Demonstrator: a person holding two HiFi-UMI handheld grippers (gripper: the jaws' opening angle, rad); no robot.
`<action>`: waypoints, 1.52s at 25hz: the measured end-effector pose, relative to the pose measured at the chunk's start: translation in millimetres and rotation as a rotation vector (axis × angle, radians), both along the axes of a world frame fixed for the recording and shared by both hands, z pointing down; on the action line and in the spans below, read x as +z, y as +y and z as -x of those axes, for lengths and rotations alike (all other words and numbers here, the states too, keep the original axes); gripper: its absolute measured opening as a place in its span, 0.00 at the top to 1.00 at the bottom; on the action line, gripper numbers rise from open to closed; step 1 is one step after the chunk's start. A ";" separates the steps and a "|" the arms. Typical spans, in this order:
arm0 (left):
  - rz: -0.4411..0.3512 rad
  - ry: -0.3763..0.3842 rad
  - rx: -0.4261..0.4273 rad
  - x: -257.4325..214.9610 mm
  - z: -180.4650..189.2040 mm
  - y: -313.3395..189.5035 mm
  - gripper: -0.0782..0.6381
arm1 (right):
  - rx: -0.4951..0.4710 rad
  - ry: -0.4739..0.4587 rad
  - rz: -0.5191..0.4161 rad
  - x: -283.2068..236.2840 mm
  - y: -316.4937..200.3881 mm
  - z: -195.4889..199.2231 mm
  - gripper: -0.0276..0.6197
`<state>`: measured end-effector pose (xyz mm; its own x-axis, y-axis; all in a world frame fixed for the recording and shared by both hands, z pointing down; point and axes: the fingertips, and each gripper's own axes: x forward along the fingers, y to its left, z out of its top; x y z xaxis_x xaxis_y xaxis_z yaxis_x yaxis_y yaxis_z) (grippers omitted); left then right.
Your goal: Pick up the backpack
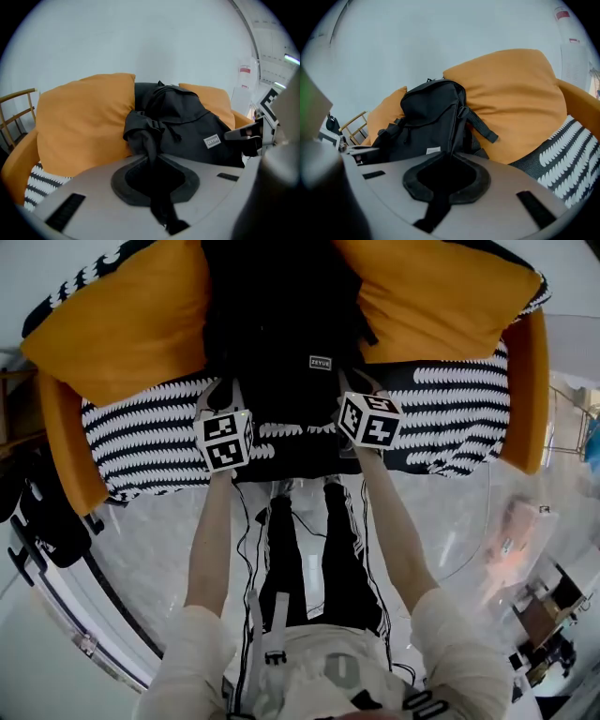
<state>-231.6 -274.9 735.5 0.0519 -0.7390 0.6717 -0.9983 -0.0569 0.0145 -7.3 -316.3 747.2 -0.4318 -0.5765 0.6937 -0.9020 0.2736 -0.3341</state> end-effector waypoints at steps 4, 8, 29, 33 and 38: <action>-0.035 -0.009 0.000 -52.1 1.5 6.2 0.84 | 0.033 -0.010 -0.011 -49.4 5.2 1.3 0.92; -0.087 -0.017 -0.017 -108.7 5.6 7.3 0.84 | 0.037 -0.019 -0.048 -105.1 3.6 4.8 0.92; -0.609 -0.120 -0.102 -475.9 -6.5 85.6 0.84 | -0.049 -0.091 -0.550 -463.7 59.5 0.9 0.92; -0.665 -0.115 -0.105 -510.7 -22.7 105.3 0.84 | -0.065 -0.113 -0.613 -499.8 76.9 -16.1 0.92; -0.722 -0.109 -0.101 -541.9 -28.0 133.2 0.84 | -0.078 -0.147 -0.655 -527.6 104.7 -22.4 0.92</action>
<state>-203.7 -141.7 193.6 -0.0791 -0.9968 0.0134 -0.9928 0.0776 -0.0912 15.1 -211.6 219.6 -0.5521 -0.8216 0.1422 -0.8294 0.5237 -0.1946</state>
